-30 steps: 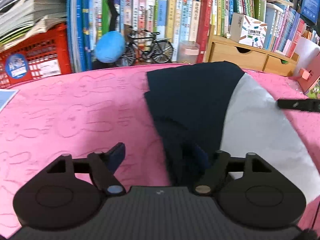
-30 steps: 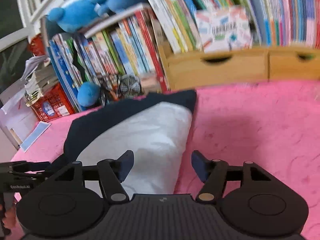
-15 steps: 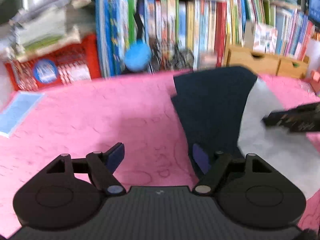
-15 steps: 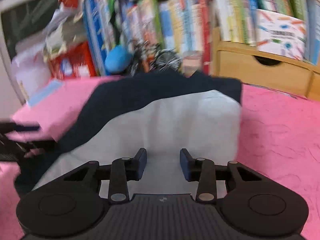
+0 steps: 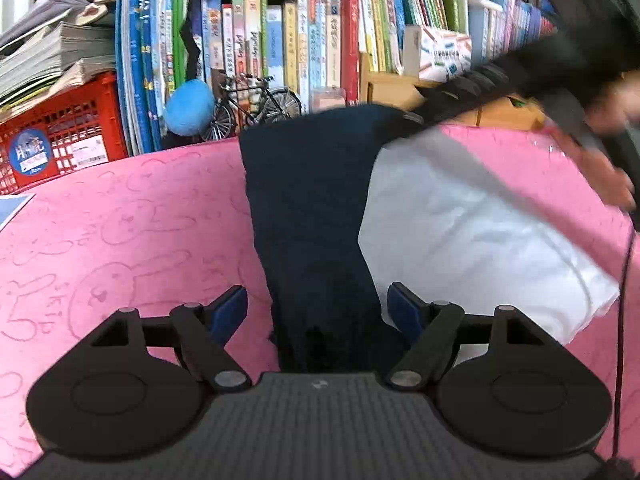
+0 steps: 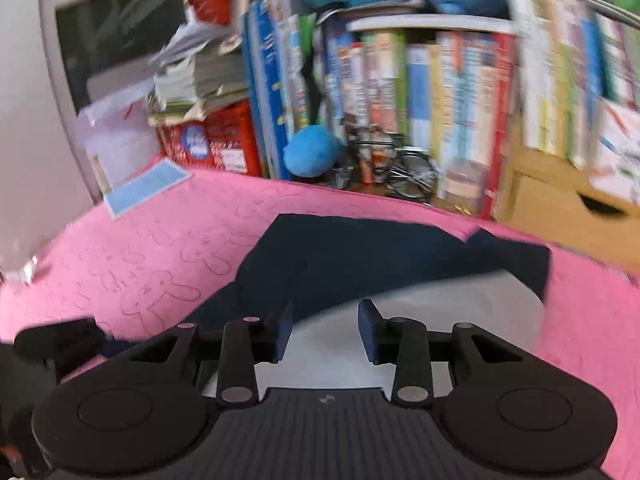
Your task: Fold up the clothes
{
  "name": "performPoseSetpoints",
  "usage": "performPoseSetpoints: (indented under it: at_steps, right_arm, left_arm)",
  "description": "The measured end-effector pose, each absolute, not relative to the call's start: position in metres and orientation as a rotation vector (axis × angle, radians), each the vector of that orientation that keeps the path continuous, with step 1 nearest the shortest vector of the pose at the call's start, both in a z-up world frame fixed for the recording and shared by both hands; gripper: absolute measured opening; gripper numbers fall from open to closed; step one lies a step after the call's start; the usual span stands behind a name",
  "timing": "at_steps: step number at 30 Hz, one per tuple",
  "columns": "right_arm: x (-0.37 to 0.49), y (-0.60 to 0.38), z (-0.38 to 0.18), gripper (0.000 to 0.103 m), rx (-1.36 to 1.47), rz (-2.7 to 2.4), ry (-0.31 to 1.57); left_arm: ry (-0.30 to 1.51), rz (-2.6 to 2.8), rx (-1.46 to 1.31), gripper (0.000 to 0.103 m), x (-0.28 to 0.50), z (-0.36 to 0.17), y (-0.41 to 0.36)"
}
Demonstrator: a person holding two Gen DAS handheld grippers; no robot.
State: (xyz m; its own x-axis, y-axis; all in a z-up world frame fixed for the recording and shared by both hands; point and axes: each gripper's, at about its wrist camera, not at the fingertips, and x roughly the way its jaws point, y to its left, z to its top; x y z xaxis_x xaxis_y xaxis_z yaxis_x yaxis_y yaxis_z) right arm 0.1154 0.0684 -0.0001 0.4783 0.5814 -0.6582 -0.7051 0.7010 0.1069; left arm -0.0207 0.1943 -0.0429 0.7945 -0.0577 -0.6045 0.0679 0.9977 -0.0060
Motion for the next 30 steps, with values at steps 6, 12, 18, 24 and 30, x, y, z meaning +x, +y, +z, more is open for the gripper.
performPoseSetpoints:
  at_steps: [6,12,18,24,30]
  right_arm:
    - [0.144,0.130,-0.030,0.038,-0.297,0.779,0.746]
    - [0.169,0.161,-0.061,0.039,-0.322,0.727,0.724]
    - [0.172,0.156,-0.048,0.042,-0.259,0.695,0.742]
    - [0.105,0.071,-0.002,0.060,-0.163,0.740,0.673]
    - [0.018,-0.008,0.012,0.065,-0.152,0.720,0.668]
  left_arm:
    - [0.677,-0.105,-0.085,0.087,-0.017,-0.050,0.214]
    - [0.679,-0.108,-0.071,0.088,-0.018,-0.051,0.213]
    - [0.682,-0.127,-0.079,0.094,-0.018,-0.051,0.215]
    - [0.684,-0.137,-0.082,0.097,-0.018,-0.050,0.216]
    - [0.686,-0.150,-0.088,0.100,-0.018,-0.051,0.215]
